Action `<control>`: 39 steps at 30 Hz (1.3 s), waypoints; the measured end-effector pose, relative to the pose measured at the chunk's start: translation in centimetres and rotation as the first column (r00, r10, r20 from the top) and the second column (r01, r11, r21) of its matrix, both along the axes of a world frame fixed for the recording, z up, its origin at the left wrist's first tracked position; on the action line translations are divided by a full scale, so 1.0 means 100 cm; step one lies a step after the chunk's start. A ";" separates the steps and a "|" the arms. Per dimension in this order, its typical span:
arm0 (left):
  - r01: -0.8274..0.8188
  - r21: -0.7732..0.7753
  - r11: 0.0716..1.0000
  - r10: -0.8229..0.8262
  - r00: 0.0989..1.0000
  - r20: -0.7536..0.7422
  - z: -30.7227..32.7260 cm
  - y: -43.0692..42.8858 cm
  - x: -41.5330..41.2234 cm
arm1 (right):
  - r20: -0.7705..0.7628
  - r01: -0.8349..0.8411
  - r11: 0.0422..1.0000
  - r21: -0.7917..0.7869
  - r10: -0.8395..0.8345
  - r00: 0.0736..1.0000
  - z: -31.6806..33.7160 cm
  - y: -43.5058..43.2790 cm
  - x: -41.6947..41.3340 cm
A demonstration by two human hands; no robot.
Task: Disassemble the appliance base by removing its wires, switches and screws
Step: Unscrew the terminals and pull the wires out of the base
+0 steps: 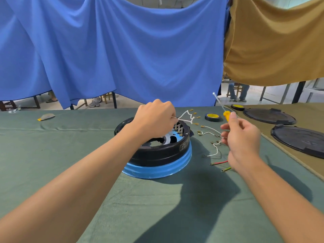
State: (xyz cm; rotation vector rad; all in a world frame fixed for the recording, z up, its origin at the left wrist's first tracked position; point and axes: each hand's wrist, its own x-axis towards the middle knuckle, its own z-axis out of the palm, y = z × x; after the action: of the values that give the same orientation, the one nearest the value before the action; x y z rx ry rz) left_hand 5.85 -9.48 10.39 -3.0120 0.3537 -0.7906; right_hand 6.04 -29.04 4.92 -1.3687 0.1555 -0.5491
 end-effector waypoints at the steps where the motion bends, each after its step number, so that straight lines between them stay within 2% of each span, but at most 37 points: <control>1: 0.024 -0.001 1.000 -0.024 1.000 0.017 -0.001 -0.009 -0.001 | -0.022 -0.045 0.998 0.049 0.046 0.999 0.006 -0.008 0.001; 5: 0.119 -0.010 0.993 -0.118 0.991 0.060 -0.007 -0.047 -0.001 | -0.066 -0.253 0.942 0.218 0.273 0.960 0.022 -0.036 0.000; 8: 0.160 -0.019 0.987 -0.159 0.985 0.066 -0.015 -0.071 0.002 | -0.067 -0.370 0.883 0.290 0.404 0.912 0.023 -0.049 -0.002; 12: 0.175 -0.029 0.984 -0.173 0.984 0.045 -0.031 -0.096 0.011 | -0.094 -0.406 0.865 0.294 0.449 0.888 0.019 -0.061 0.002; 17: 0.208 -0.042 0.977 -0.208 0.978 -0.002 -0.048 -0.121 0.018 | -0.152 -0.250 0.925 0.286 0.301 0.941 0.010 -0.082 0.014; 22: 0.292 0.189 0.938 -0.298 0.955 0.002 -0.063 -0.129 0.021 | -0.189 -0.063 0.968 0.243 0.111 0.976 -0.005 -0.111 0.025; 26: 0.283 0.184 0.941 -0.269 0.958 -0.097 -0.072 -0.132 0.023 | -0.243 0.002 0.981 0.192 0.046 0.969 -0.020 -0.123 0.033; 30: 0.271 0.099 0.957 -0.250 0.950 -0.185 -0.077 -0.133 0.025 | -0.248 0.023 0.998 0.061 -0.007 0.969 -0.032 -0.122 0.042; 34: 0.289 0.129 0.949 -0.273 0.953 -0.129 -0.079 -0.135 0.024 | -0.223 0.173 0.954 -0.246 -0.230 0.947 -0.036 -0.122 0.050; 39: 0.330 0.133 0.935 -0.327 0.944 -0.042 -0.084 -0.148 0.028 | -0.171 0.306 0.895 -0.325 -0.373 0.912 -0.037 -0.127 0.056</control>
State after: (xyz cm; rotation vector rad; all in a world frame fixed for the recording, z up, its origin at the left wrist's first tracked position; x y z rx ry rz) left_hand 8.63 -24.30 2.01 -2.8681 0.8924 -0.7154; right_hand 11.68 -41.72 1.17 -1.7076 0.5311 -0.7274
